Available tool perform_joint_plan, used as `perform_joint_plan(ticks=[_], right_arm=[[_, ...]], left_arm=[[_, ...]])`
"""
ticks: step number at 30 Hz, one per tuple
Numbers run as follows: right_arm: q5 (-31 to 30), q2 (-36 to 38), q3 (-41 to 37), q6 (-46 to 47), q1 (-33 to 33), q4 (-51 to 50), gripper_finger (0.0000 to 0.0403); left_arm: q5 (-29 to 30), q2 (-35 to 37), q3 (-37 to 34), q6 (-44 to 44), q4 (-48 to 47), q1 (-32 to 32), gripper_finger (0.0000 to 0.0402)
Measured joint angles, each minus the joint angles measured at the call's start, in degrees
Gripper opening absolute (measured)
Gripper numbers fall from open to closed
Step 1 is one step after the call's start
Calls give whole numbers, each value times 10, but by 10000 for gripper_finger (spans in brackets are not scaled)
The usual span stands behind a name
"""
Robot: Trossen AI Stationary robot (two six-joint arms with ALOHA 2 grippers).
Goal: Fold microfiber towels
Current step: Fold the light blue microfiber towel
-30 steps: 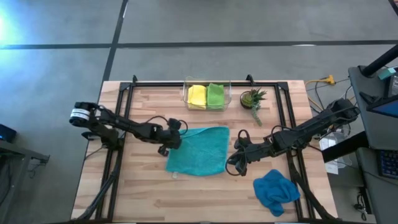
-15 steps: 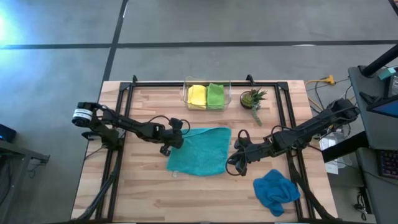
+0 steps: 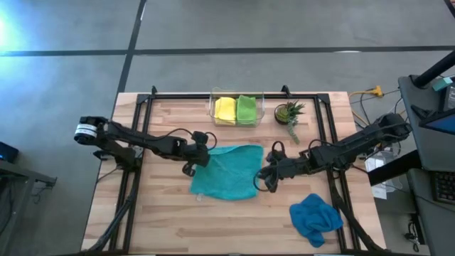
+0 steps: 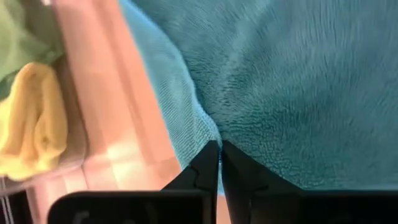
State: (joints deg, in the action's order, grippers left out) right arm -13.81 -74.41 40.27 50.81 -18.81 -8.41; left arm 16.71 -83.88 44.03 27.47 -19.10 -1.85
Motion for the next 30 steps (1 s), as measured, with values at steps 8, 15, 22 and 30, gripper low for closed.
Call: perform_joint_plan(ticks=[8,15,22,30], right_arm=[[2,1,-25,-2,77,3,123],[54,0,-95,19,155,51,123],[62,-40,-123,20,248,85,148],[80,-164,-24,-50,292,32,172]], left_arm=[[-4,32,2,-121,-15,1,0],[-29,18,1,-185,-15,15,0],[-31,16,-2,-178,-14,18,0],[-32,18,-2,-181,-13,19,0]])
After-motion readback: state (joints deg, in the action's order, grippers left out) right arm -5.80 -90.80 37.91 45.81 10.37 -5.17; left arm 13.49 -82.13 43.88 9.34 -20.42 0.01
